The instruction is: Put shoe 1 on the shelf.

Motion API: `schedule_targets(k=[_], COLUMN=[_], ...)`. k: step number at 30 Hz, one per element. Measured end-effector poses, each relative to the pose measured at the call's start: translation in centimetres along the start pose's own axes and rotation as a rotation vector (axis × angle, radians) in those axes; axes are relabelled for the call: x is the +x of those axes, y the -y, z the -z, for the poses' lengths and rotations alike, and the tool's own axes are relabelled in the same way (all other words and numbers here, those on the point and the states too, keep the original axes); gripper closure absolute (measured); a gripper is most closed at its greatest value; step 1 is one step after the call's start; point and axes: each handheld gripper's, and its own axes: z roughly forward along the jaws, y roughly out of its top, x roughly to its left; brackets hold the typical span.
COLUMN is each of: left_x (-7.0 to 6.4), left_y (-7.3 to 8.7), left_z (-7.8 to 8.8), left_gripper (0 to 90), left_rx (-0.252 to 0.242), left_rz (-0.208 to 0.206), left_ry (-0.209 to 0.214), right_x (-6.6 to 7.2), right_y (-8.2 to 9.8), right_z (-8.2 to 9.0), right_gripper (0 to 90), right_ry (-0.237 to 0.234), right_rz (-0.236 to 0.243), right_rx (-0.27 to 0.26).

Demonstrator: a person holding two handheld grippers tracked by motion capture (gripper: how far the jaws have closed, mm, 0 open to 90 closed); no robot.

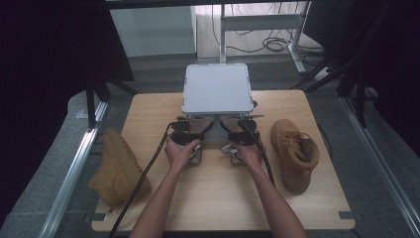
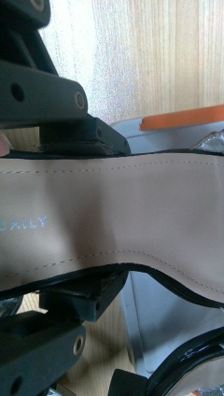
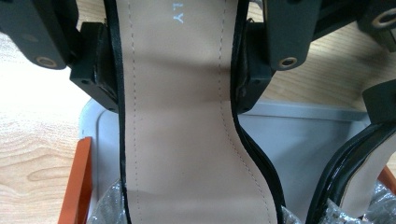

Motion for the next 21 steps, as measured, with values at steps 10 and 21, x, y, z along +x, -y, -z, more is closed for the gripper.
schedule_targets(k=[10, 21], left_x=[-0.4, -0.7], left_y=[-0.1, -0.4], left_z=[-1.0, -0.4], left_gripper=[39.9, 37.2], left_rx=[0.027, -0.031], left_rz=[-0.012, 0.01], left_ry=[0.007, 0.016], right_x=[0.0, -0.2], right_y=[-0.2, -0.7], right_z=[-0.2, -1.0], right_gripper=[41.5, 34.8], right_ry=[-0.01, 0.016], right_rz=[-0.004, -0.06], right_rx=[0.009, 0.067])
